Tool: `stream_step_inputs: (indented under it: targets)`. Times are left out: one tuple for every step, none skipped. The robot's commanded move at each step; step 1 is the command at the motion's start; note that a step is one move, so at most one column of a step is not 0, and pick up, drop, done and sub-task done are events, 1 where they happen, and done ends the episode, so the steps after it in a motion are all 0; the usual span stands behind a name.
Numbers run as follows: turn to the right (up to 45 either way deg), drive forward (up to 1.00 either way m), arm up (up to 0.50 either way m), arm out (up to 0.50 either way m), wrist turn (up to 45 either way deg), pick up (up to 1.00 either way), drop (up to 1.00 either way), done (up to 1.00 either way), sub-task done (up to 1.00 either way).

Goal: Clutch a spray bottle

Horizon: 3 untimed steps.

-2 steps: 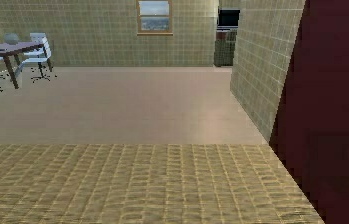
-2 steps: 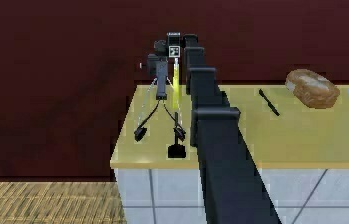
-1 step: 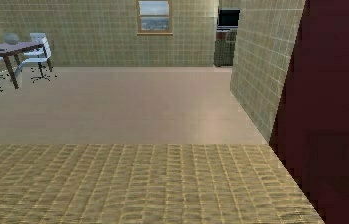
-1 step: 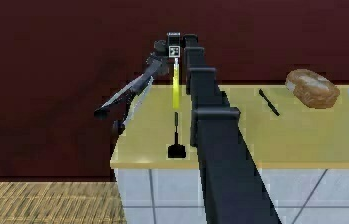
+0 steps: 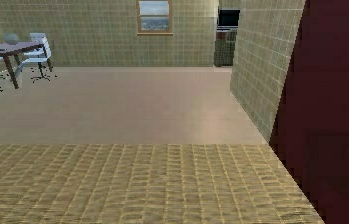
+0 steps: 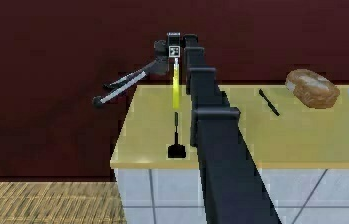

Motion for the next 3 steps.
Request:
stream_step_inputs:
  targets:
    - [0.0,0.00,0.00,0.00,45.0,0.00,0.00,0.00,0.00]
    - [0.0,0.00,0.00,0.00,45.0,0.00,0.00,0.00,0.00]
    - [0.0,0.00,0.00,0.00,6.0,0.00,0.00,0.00,0.00]
